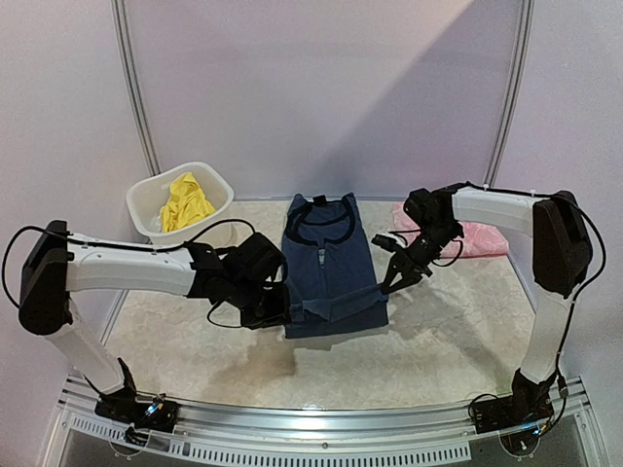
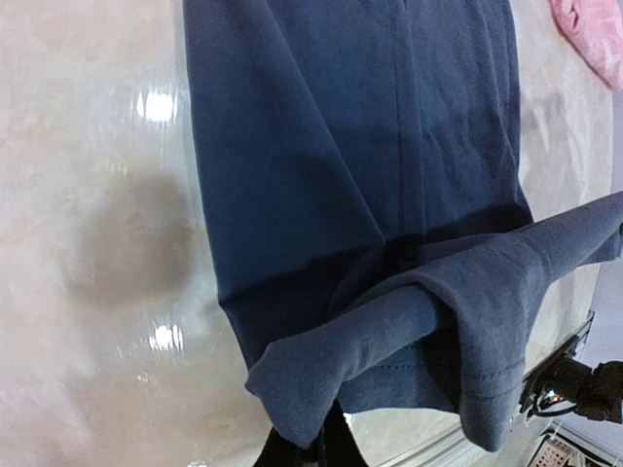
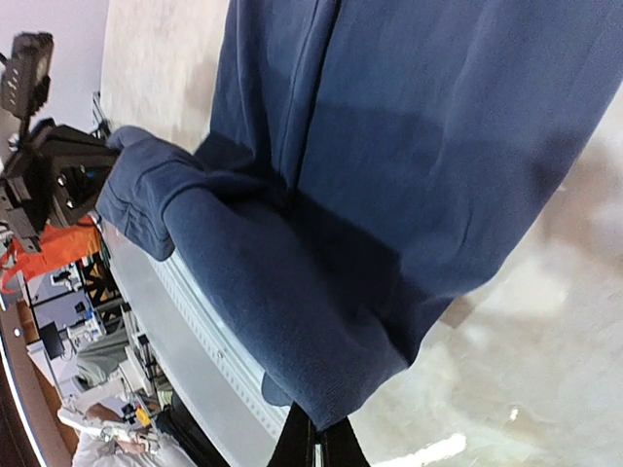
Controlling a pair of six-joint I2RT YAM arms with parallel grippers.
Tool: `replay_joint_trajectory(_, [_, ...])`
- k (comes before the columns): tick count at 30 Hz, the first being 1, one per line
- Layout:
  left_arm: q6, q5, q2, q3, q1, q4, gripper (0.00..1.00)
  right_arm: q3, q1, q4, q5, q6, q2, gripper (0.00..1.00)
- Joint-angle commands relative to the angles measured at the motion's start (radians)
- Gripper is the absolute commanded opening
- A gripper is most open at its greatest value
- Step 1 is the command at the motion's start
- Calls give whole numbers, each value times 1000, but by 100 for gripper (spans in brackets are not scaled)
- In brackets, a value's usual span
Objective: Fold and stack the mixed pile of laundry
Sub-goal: Fold the rectangle-folded tank top at the center of the board.
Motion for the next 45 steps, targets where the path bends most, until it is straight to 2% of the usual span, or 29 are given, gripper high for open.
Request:
replay_joint_trajectory(1, [91, -32, 46, 47, 68, 44, 0, 92, -31, 18, -6, 10, 65, 0])
replay_joint_trajectory(7, [195, -64, 146, 143, 124, 62, 0, 170, -52, 53, -1, 22, 151, 0])
replay_joint_trajectory(17, [236, -47, 241, 213, 204, 75, 0, 389, -99, 46, 27, 33, 294, 0])
replay_joint_trajectory(30, [310, 42, 405, 363, 285, 49, 0, 494, -113, 110, 22, 68, 431, 0])
replay_joint_trajectory(45, [352, 47, 464, 436, 352, 64, 2, 585, -123, 182, 38, 98, 520, 1])
